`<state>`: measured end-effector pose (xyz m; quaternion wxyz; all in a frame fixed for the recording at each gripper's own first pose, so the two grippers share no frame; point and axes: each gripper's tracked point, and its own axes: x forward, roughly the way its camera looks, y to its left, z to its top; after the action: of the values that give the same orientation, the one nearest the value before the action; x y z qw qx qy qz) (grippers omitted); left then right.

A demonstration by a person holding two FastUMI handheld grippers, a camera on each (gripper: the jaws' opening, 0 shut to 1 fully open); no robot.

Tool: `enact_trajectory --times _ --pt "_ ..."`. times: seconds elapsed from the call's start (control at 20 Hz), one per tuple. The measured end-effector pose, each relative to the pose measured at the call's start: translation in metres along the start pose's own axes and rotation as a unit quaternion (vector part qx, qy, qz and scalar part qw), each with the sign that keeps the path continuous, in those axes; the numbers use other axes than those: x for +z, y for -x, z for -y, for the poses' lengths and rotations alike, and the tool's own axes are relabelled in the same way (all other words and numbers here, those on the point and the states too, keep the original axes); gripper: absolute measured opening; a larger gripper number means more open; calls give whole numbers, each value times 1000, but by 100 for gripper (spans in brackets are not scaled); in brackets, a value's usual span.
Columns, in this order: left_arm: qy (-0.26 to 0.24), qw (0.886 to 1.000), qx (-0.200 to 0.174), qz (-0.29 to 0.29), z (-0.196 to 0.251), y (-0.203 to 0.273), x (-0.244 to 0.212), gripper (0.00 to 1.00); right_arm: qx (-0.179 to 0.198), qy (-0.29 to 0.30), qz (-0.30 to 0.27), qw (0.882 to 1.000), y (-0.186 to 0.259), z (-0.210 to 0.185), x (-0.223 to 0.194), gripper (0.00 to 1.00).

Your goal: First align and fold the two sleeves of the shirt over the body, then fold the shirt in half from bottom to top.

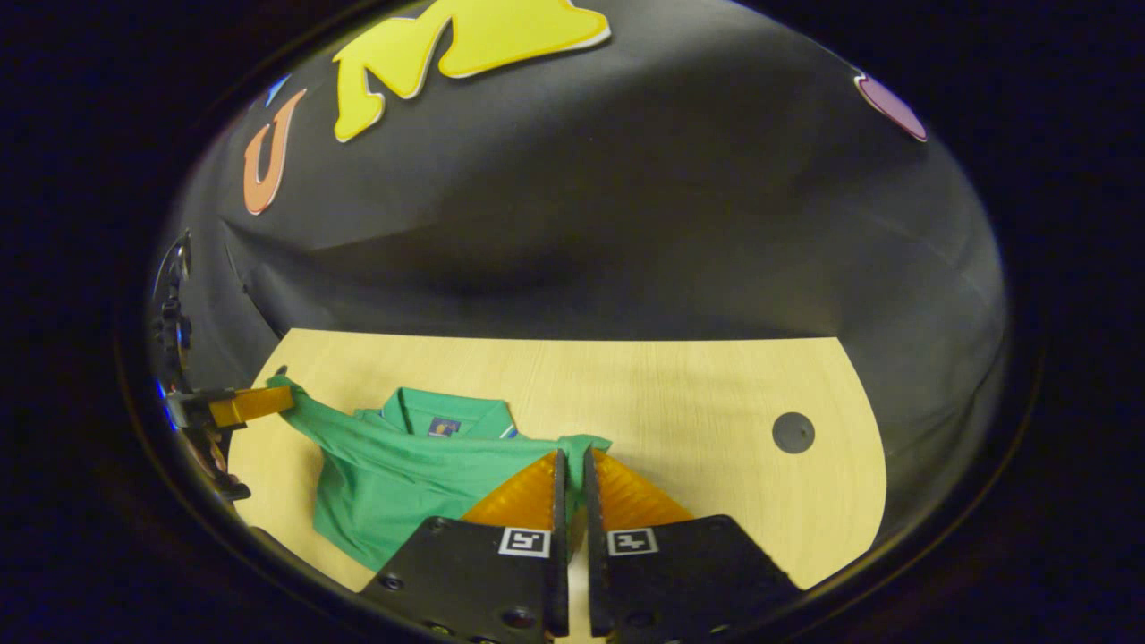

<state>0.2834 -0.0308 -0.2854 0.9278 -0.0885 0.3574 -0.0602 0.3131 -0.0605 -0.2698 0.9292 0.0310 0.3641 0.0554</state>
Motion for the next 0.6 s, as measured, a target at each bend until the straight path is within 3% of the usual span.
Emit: enact_trajectory --times 0.05,0.15,0.3,0.55,0.6 --pt "2 1000 4 0 -1 0 -1 53 -1 5 4 1000 2 -1 -4 13" --pt "0 1000 13 7 -1 5 3 100 -11 10 14 1000 9 -1 -9 45" --pt "-14 999 24 30 -3 24 18 100 -24 12 33 999 31 -4 -11 93" --pt "-34 994 31 99 7 88 59 100 -32 8 99 995 94 -25 9 92" --pt "-35 992 30 115 12 106 65 100 -32 8 117 993 112 -31 16 96"
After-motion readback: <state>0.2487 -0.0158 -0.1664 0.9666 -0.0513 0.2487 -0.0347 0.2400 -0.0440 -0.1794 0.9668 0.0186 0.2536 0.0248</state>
